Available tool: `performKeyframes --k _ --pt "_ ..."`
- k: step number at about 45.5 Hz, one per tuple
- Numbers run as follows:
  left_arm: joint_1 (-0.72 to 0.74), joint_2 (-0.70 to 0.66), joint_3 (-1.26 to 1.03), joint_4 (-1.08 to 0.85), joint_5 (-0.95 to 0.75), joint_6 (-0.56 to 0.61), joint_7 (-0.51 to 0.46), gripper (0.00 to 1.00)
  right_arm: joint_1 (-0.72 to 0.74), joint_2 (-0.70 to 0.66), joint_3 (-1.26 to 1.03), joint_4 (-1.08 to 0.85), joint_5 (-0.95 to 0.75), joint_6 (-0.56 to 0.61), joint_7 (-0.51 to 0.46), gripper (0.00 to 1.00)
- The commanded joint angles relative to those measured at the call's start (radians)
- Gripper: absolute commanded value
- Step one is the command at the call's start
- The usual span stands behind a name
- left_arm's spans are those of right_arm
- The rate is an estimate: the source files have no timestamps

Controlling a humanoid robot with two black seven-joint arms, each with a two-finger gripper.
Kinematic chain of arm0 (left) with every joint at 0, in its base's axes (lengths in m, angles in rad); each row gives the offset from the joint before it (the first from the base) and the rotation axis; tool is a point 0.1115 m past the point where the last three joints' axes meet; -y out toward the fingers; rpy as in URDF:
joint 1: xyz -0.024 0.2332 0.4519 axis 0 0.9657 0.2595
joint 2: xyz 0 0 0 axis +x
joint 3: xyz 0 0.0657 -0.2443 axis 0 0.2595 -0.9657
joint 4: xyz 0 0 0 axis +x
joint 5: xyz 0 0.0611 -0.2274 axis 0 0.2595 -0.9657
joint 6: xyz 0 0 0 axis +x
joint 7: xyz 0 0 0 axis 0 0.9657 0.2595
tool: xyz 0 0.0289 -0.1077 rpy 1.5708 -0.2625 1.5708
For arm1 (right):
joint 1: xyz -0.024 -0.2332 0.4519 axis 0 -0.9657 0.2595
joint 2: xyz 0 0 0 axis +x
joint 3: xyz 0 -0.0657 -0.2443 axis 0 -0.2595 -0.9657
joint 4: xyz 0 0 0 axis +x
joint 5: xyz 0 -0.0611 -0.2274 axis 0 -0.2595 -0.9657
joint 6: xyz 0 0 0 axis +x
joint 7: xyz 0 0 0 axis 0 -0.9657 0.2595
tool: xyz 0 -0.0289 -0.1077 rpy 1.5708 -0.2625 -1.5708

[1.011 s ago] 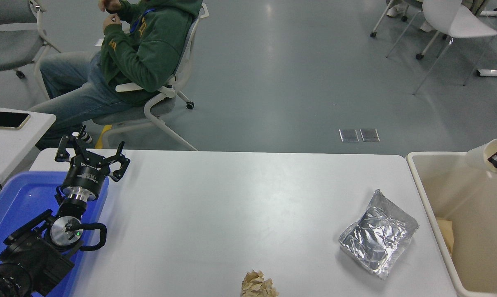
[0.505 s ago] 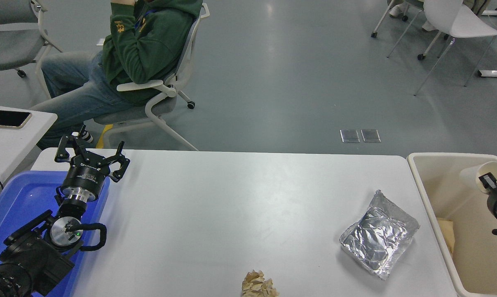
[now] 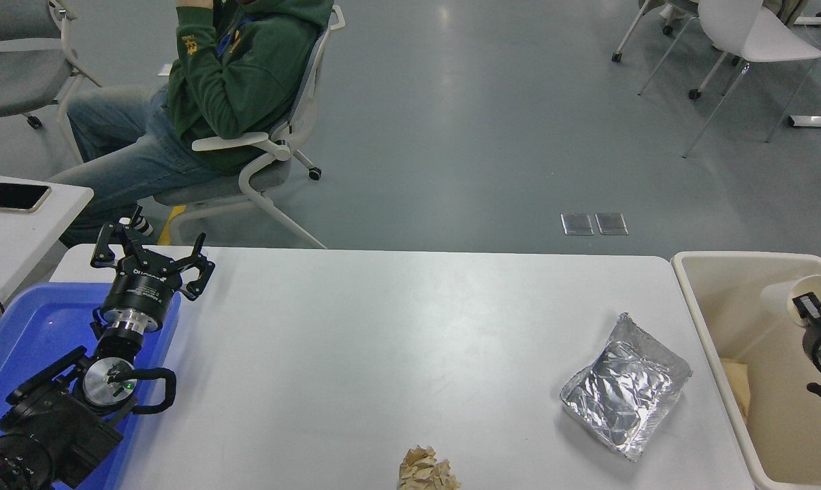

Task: Clean the table surface

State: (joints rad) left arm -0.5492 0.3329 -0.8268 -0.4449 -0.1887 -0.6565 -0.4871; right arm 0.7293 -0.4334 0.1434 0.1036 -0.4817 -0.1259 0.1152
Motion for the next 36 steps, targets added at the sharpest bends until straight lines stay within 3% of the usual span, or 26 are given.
performKeyframes --k 1,9,36 --pt "0.000 0.000 0.000 0.000 0.000 0.000 -0.001 1.00 0.001 -0.007 0.008 -0.001 0.066 -0.023 0.001 1.00" --pt "0.000 0.000 0.000 0.000 0.000 0.000 0.001 1.00 0.002 -0.007 0.004 0.001 0.138 -0.023 0.001 1.00" --pt "0.000 0.000 0.000 0.000 -0.001 0.000 0.001 1.00 0.036 -0.033 0.010 0.021 0.140 -0.009 0.003 1.00"
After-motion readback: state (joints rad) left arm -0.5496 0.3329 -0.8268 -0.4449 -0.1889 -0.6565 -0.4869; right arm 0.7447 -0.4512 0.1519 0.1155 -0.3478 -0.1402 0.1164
